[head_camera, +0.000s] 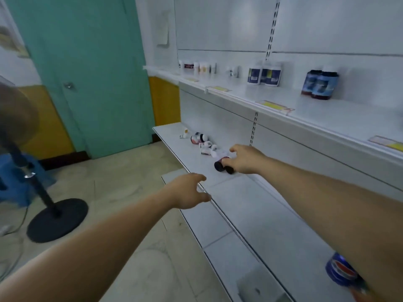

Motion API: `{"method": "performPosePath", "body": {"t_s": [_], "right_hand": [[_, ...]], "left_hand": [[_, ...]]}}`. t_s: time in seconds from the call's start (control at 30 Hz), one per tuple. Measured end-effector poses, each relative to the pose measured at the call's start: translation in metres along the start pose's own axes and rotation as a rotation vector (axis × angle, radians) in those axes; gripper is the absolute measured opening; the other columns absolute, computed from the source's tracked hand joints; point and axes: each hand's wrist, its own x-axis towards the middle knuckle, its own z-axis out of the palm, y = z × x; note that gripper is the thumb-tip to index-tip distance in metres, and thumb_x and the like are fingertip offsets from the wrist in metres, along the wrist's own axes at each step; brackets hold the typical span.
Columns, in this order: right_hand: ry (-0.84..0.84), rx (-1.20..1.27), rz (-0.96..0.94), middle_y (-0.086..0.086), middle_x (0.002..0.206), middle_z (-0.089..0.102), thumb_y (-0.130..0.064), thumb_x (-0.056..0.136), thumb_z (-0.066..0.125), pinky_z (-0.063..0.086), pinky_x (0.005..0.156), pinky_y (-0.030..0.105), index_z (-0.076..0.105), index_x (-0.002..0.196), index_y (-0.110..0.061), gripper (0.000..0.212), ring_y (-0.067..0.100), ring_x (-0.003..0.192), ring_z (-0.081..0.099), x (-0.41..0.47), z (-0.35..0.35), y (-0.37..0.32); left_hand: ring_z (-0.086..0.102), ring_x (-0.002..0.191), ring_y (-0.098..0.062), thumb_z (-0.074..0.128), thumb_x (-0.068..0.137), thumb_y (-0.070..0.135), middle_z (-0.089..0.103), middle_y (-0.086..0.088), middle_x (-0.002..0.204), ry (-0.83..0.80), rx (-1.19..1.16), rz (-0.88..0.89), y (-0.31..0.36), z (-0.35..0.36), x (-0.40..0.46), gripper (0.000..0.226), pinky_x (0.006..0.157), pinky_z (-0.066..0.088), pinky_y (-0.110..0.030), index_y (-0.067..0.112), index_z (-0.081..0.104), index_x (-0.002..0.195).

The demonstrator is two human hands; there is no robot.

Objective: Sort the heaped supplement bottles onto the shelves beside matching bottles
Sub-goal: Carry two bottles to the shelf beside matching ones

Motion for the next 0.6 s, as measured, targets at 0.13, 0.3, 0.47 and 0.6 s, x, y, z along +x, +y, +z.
{"method": "performPosePath", "body": {"t_s": [0.13, 0.3, 0.47, 0.6], "right_hand": [[-0.003, 0.052, 0.097, 0.009, 0.139, 0.05, -0.048, 0.088, 0.057, 0.04, 0.088, 0.03, 0.046, 0.136, -0.02, 0.056, 0.028, 0.119, 0.05, 0.105, 0.03, -0.034], [-0.015, 0.126, 0.211, 0.008, 0.134, 0.052, -0.048, 0.088, 0.059, 0.041, 0.091, 0.03, 0.051, 0.129, -0.019, 0.052, 0.027, 0.116, 0.052, 0.214, 0.043, -0.064], [-0.005, 0.178, 0.307, 0.009, 0.139, 0.049, -0.051, 0.089, 0.055, 0.042, 0.095, 0.034, 0.042, 0.139, -0.017, 0.062, 0.027, 0.12, 0.05, 0.319, 0.054, -0.064], [0.013, 0.208, 0.355, 0.008, 0.142, 0.047, -0.049, 0.089, 0.055, 0.04, 0.093, 0.031, 0.04, 0.142, -0.017, 0.063, 0.025, 0.123, 0.049, 0.417, 0.084, -0.049]], "left_hand": [[0.027, 0.14, -0.018, 0.057, 0.089, 0.047, 0.026, 0.001, 0.155, -0.065, -0.008, 0.056, -0.083, -0.028, 0.086, 0.07, 0.113, 0.024, -0.03, 0.019, 0.03, 0.147], [0.024, 0.141, -0.02, 0.055, 0.09, 0.048, 0.022, 0.0, 0.156, -0.176, 0.055, 0.063, -0.171, -0.077, 0.19, 0.07, 0.113, 0.022, -0.03, 0.021, 0.027, 0.148], [0.033, 0.137, -0.018, 0.056, 0.09, 0.048, 0.026, 0.001, 0.154, -0.215, 0.043, 0.1, -0.227, -0.11, 0.304, 0.068, 0.11, 0.028, -0.03, 0.022, 0.03, 0.146], [0.024, 0.141, -0.02, 0.055, 0.09, 0.047, 0.022, 0.0, 0.156, -0.244, 0.082, 0.144, -0.269, -0.108, 0.395, 0.069, 0.114, 0.023, -0.032, 0.021, 0.028, 0.148]]}}
